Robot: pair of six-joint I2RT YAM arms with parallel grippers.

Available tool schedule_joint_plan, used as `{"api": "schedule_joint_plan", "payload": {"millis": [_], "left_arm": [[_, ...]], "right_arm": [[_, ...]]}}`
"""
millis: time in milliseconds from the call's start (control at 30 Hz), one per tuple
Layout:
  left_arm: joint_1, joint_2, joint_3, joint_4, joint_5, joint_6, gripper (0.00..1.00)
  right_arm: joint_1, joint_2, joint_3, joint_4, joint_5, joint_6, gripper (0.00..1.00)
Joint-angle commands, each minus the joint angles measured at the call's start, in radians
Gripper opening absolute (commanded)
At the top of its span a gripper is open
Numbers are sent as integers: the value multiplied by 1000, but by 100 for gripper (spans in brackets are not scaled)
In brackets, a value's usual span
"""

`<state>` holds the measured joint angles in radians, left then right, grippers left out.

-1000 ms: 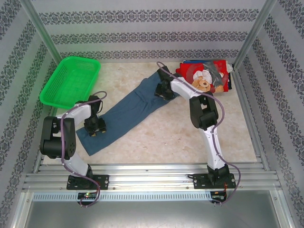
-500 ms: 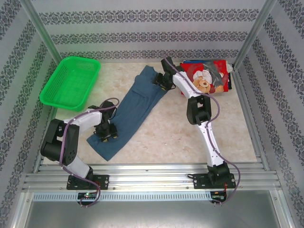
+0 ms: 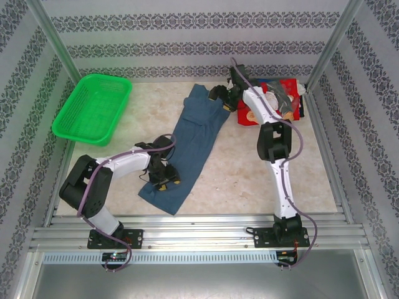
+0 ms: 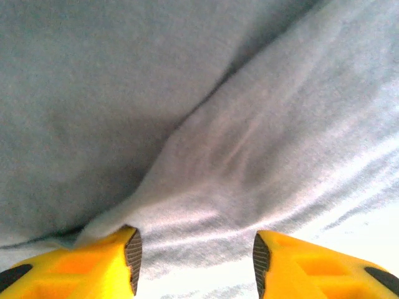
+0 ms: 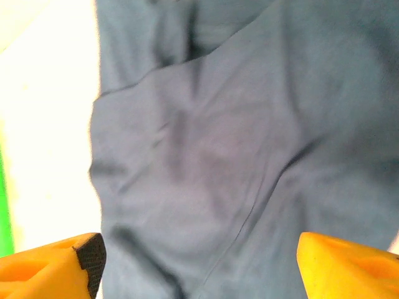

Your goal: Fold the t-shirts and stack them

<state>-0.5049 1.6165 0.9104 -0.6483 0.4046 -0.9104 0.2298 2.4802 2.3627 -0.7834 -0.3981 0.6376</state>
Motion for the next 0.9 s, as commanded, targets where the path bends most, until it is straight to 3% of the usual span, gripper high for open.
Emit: {"api": "schedule_joint_plan", "payload": {"millis": [0,133,267,400,567,700,867], "left_arm": [[-11,-111,14,-24,39,-15,58],[18,-247,49,-123,-16,41,68],[83,-271,52,-182,-97,143,70],[137,-243,-10,-110,-145,223,68],[176,-160,-48,10,-129,289,64],[195,-138,-105,27,-139,316,62],[207,-121,-195,71,-139,293,62]], "right_arm": [[57,-246,-162,-25,-43,-83,83],[97,-509,-573,78,83,-24,85],[125,-612,-809,241,110,81,86],[199,-531,-760,188,195,98,85],[209,-404,-694,192,323,142,86],[197,-260,-507,145,333,104,85],[194,-57,-179,-57,367,53,84]]}}
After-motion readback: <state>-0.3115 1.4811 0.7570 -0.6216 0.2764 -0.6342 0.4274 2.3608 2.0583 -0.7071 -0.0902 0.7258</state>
